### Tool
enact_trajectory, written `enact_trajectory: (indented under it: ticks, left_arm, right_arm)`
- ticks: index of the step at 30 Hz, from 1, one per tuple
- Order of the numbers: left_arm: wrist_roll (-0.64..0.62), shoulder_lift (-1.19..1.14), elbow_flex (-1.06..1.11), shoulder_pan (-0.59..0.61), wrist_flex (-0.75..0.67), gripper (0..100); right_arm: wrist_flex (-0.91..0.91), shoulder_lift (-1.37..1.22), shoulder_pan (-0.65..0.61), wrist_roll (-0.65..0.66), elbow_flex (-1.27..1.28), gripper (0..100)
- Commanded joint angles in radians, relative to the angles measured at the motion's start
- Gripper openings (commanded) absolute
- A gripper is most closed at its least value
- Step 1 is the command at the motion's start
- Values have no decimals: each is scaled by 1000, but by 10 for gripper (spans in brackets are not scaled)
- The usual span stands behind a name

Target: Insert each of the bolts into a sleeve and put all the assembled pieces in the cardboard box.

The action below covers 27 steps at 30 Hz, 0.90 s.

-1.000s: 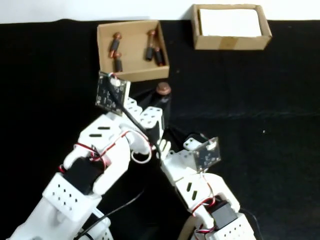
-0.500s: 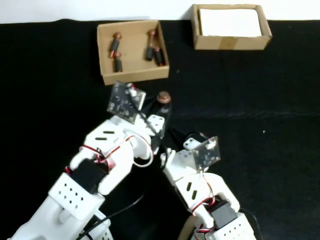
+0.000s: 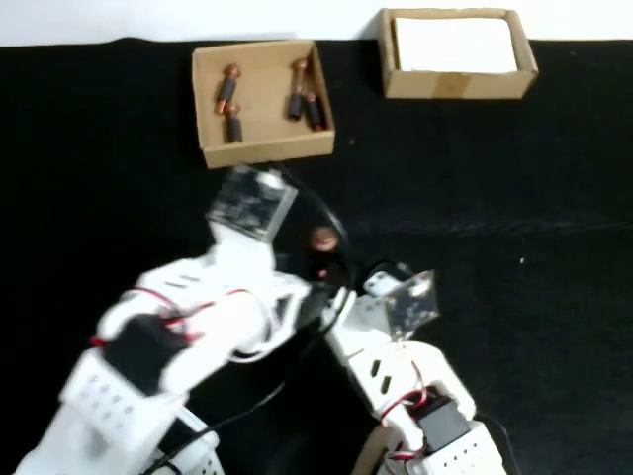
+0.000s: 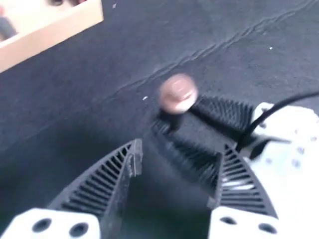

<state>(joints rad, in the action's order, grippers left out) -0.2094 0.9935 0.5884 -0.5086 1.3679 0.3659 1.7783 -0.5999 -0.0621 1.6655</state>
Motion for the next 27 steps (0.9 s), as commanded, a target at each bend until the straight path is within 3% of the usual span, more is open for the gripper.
enact_trajectory:
  ticks: [1, 7, 10, 15, 21, 27]
  left_arm:
    - [5, 2, -153, 71, 94, 259]
    - [6, 51, -424, 194, 207, 245]
    - [71, 107, -429, 275, 249, 164]
    - [272, 220, -223, 438, 258, 5]
    - [370, 352, 170, 697, 158, 16]
    - [370, 483, 418, 931, -25, 18]
  right_arm:
    - [-22, -61, 62, -3, -96, 7]
    - [-81, -380, 84, -3, -354, 7]
    - [-166, -607, 84, -3, -486, 7]
    - [-344, -1046, 102, -2, -720, 7]
    - [-561, -1618, 143, -2, -1090, 7]
    - [-513, -2141, 183, 5, -1592, 9]
